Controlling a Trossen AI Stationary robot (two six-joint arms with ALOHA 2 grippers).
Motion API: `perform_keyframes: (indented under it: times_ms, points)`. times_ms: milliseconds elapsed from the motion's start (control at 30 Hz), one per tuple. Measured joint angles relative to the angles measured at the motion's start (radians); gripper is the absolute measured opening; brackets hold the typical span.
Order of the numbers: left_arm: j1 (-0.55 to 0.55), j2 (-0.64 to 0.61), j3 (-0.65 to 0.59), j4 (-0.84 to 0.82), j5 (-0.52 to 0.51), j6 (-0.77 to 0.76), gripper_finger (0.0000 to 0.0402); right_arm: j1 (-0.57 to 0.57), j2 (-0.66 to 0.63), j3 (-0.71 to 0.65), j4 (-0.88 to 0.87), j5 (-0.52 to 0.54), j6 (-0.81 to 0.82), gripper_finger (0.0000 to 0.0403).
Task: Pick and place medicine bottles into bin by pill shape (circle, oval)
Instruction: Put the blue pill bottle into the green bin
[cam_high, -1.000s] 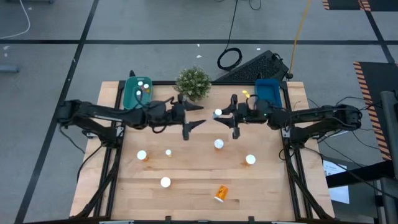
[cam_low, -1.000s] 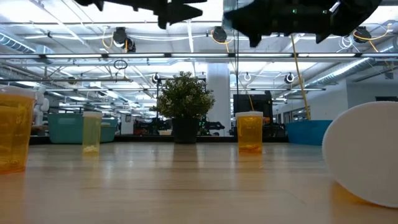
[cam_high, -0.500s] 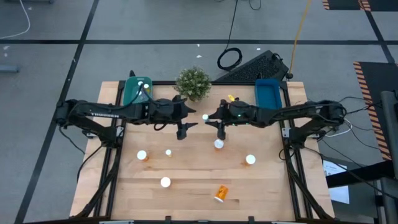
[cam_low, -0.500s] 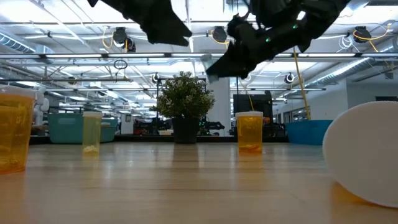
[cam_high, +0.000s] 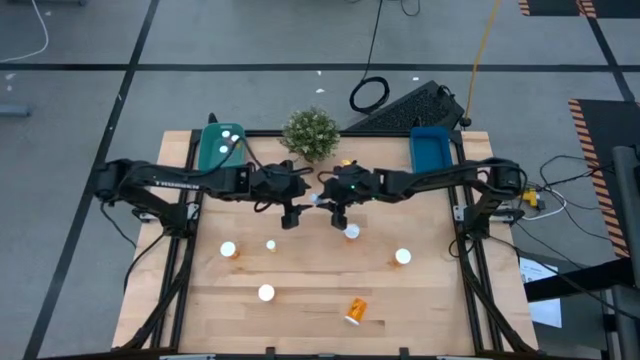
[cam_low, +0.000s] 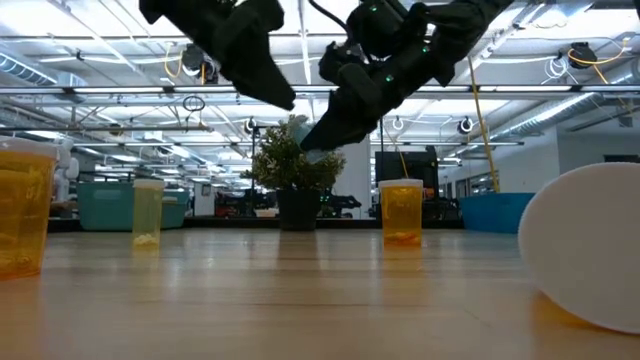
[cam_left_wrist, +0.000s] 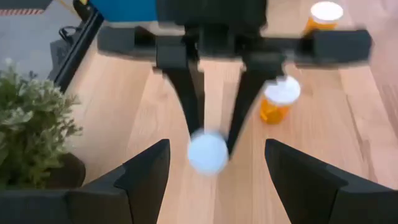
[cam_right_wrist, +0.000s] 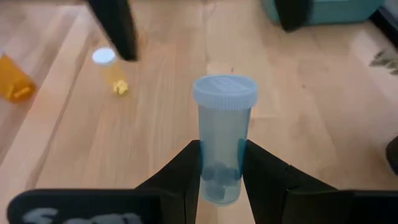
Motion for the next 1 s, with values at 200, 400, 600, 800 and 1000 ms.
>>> perform_keyframes:
  times_ms: [200,400,600,800,1000]
  points:
    - [0.007,0.007,-0.024,0.023,0.005,0.002,0.0267,0.0,0.012,0.007,-0.011,-0.02,-0.026,0.0095]
    - [0.046,0.008,-0.06,0.07,0.063,-0.015,0.0267,0.006,0.007,0.007,-0.011,-0.027,-0.031,0.0095]
    - [0.057,0.009,-0.077,0.103,0.08,-0.025,0.0266,0.006,0.007,0.007,-0.012,-0.026,-0.023,0.0095]
    - [0.055,0.058,-0.079,0.138,0.083,-0.028,0.0266,0.006,0.007,0.006,-0.011,-0.024,-0.021,0.0095]
    - [0.055,0.082,-0.079,0.166,0.083,-0.009,0.0266,0.006,0.007,0.006,-0.021,-0.023,-0.02,0.0095]
